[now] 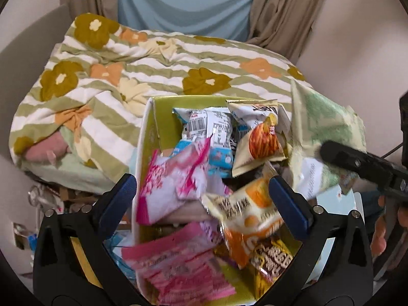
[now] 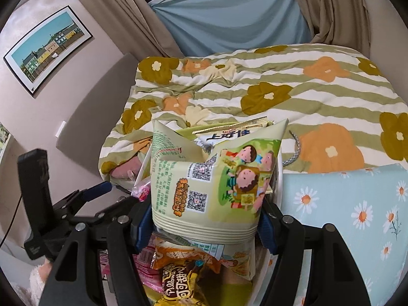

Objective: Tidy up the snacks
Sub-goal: 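Release both bags into the box and lift both grippers away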

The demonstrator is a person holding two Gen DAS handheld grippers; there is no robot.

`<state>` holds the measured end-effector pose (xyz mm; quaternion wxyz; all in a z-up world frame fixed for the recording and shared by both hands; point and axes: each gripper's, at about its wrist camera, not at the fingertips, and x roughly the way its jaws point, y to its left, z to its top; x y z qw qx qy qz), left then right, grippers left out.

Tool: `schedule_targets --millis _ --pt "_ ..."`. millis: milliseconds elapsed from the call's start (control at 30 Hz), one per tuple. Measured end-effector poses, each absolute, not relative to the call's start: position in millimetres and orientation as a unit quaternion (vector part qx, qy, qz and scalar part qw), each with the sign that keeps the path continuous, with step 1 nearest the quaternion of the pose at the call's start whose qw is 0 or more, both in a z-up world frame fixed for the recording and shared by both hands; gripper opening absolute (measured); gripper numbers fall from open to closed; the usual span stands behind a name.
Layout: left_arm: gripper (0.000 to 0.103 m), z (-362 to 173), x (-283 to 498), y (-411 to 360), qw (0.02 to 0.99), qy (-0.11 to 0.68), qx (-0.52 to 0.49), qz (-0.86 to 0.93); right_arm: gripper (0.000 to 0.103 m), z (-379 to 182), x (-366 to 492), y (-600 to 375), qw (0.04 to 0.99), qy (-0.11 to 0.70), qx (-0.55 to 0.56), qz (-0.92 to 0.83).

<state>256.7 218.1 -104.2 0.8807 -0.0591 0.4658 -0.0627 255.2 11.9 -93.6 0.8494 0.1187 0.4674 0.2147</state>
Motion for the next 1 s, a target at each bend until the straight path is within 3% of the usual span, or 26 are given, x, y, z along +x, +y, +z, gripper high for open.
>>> schedule_targets --millis 467,533,600,667,767,1000 --pt "0.103 -84.3 207.4 234.6 0.894 0.446 -0.029 -0.009 0.067 -86.5 266.4 51.8 0.853 0.453 0.100 0.240" --pt "0.103 -86.2 206.5 236.6 0.893 0.449 -0.025 -0.009 0.072 -92.2 270.4 57.2 0.852 0.459 0.100 0.233" --pt "0.103 -91.7 207.5 237.8 0.890 0.454 -0.023 -0.013 0.090 -98.2 271.2 61.2 0.853 0.465 0.093 0.219" --pt "0.103 -98.0 208.4 239.1 0.887 0.460 -0.024 -0.018 0.098 -100.2 266.9 58.6 0.862 0.459 0.089 0.198" --pt "0.103 -102.6 207.3 236.6 0.888 0.459 -0.023 -0.023 0.103 -101.4 255.7 48.9 0.870 0.449 0.098 0.181" --pt "0.103 -94.4 198.9 216.3 0.894 0.448 -0.011 -0.030 0.102 -89.6 226.6 29.3 0.883 0.432 0.087 0.161"
